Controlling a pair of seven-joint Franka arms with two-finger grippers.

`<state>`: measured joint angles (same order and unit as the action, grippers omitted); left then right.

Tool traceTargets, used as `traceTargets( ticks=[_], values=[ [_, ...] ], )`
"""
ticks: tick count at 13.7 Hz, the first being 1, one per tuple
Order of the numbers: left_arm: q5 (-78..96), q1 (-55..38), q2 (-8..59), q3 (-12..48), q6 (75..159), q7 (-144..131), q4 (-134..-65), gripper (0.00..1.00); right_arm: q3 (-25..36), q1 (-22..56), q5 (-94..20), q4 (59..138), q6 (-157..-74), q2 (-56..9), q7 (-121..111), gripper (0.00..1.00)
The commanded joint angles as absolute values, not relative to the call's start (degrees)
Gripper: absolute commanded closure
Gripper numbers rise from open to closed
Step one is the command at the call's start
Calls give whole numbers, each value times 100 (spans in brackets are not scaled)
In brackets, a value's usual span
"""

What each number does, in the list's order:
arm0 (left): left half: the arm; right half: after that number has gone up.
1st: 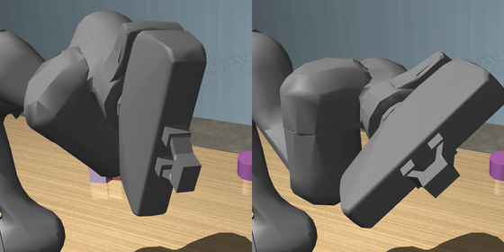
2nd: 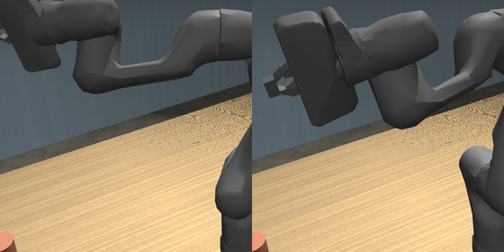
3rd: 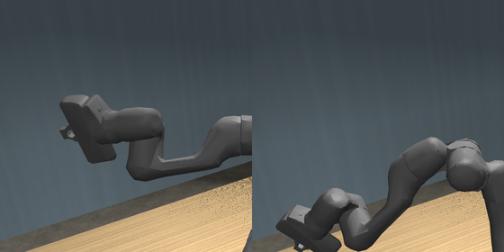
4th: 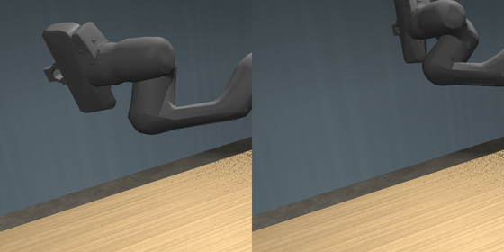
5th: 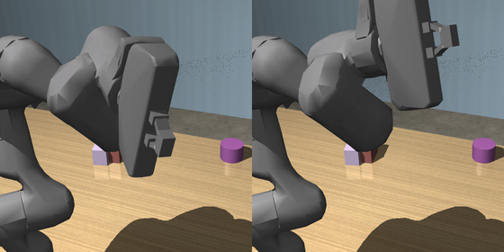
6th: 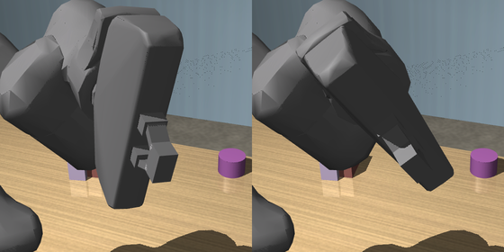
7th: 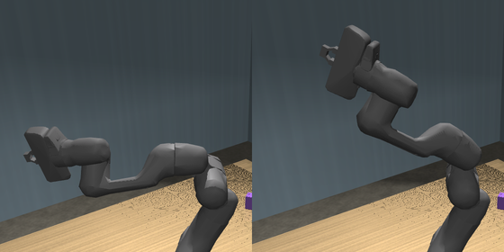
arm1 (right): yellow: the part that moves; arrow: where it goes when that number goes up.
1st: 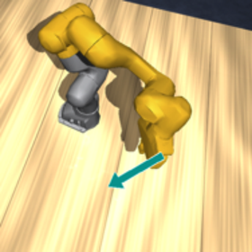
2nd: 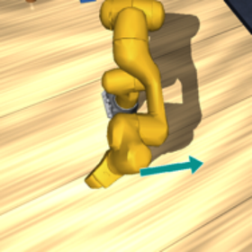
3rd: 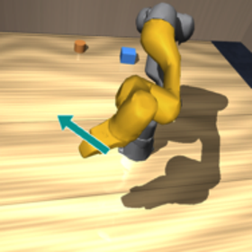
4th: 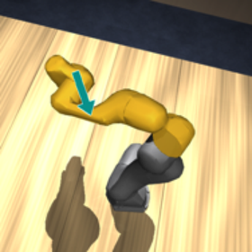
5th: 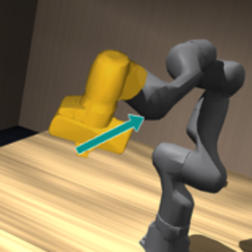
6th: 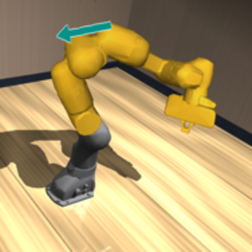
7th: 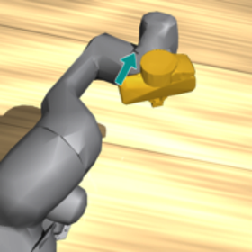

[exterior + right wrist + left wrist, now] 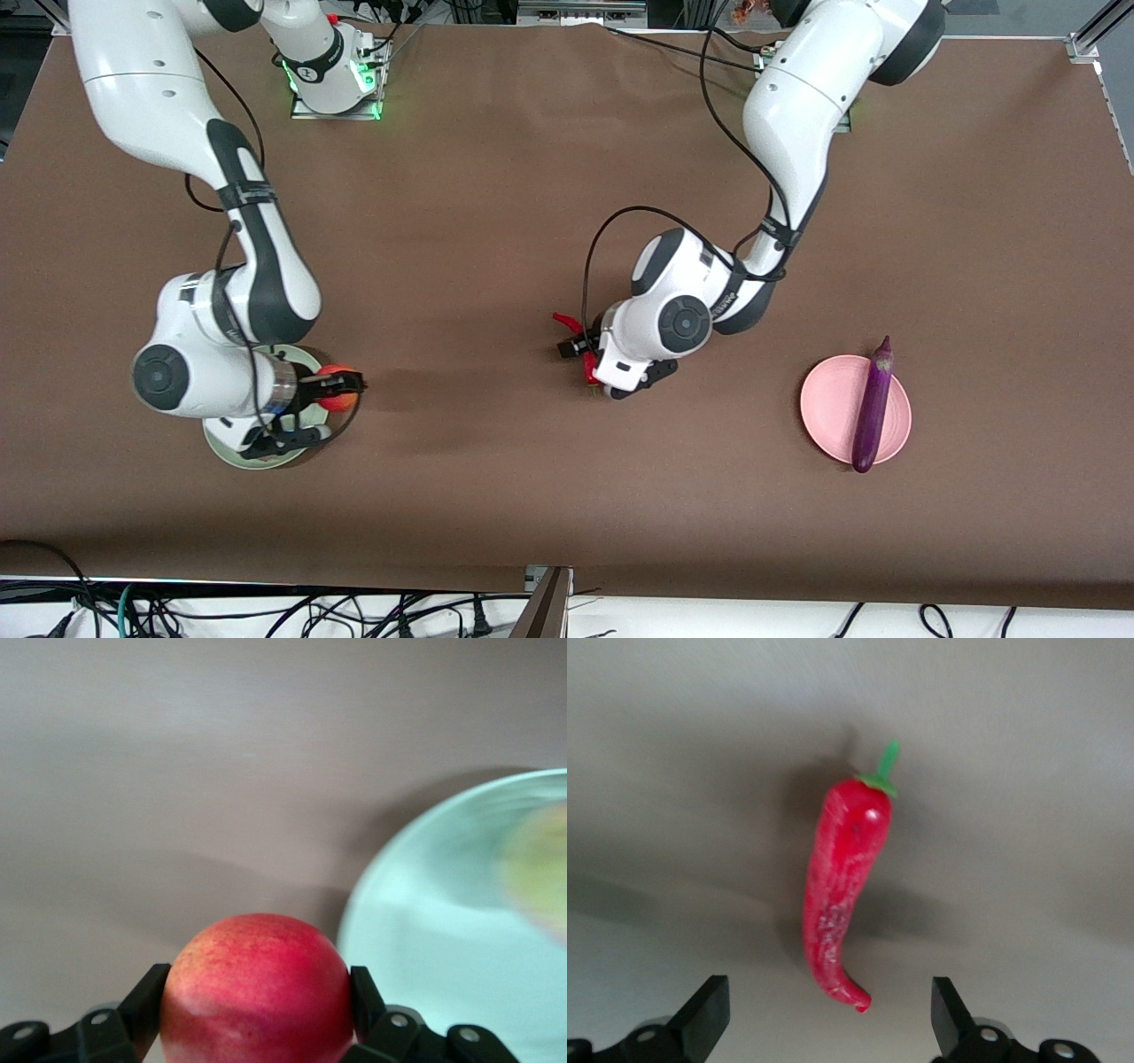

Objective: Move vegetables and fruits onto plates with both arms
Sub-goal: 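Carry the apple with the right gripper while the left gripper lifts the chili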

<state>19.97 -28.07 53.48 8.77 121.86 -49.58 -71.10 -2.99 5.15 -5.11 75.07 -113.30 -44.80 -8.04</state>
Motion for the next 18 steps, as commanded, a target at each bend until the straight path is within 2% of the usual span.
traceTargets(
  ticks=[1,3,4,5,7,8,10,11,12,13,14,18],
  values=[
    [1996,-3172,5493,634,12454,-5036,-7128,1,-317,335,-11,7532,-11337,-4482,-1168,80],
    [1794,-3164,5493,580,12463,-4957,-7128,7,-316,168,18,7550,-11373,-4552,-1283,80],
    [1776,-3138,5484,580,12463,-4957,-7128,22,-316,167,26,7576,-11443,-4579,-1283,80],
    [1767,-3146,5484,580,12463,-4922,-7128,53,-316,167,26,7602,-11487,-4588,-1283,80],
    [1775,-3164,5502,580,12463,-4765,-7128,93,-308,167,35,7620,-11584,-4649,-1292,79],
    [1775,-3155,5493,580,12463,-4729,-7128,100,-316,167,44,7629,-11610,-4684,-1292,79],
    [1775,-3138,5476,571,12428,-4729,-7128,100,-308,167,44,7638,-11707,-4728,-1292,77],
    [1767,-3103,5406,502,12323,-4694,-7128,100,-308,167,44,7638,-11724,-4772,-1292,71],
    [1706,-2981,5310,449,12000,-4545,-7093,100,-308,158,44,7638,-11768,-4790,-1292,54],
    [1618,-2753,5187,448,11588,-4283,-7032,100,-308,150,44,7638,-11812,-4807,-1292,23],
    [1617,-2464,5046,457,11227,-4011,-7005,100,-308,158,35,7629,-11804,-4799,-1309,2],
    [1617,-1295,4711,457,10066,-1983,-7005,100,-299,149,26,7270,-11323,-4545,-1362,1]
  ],
)
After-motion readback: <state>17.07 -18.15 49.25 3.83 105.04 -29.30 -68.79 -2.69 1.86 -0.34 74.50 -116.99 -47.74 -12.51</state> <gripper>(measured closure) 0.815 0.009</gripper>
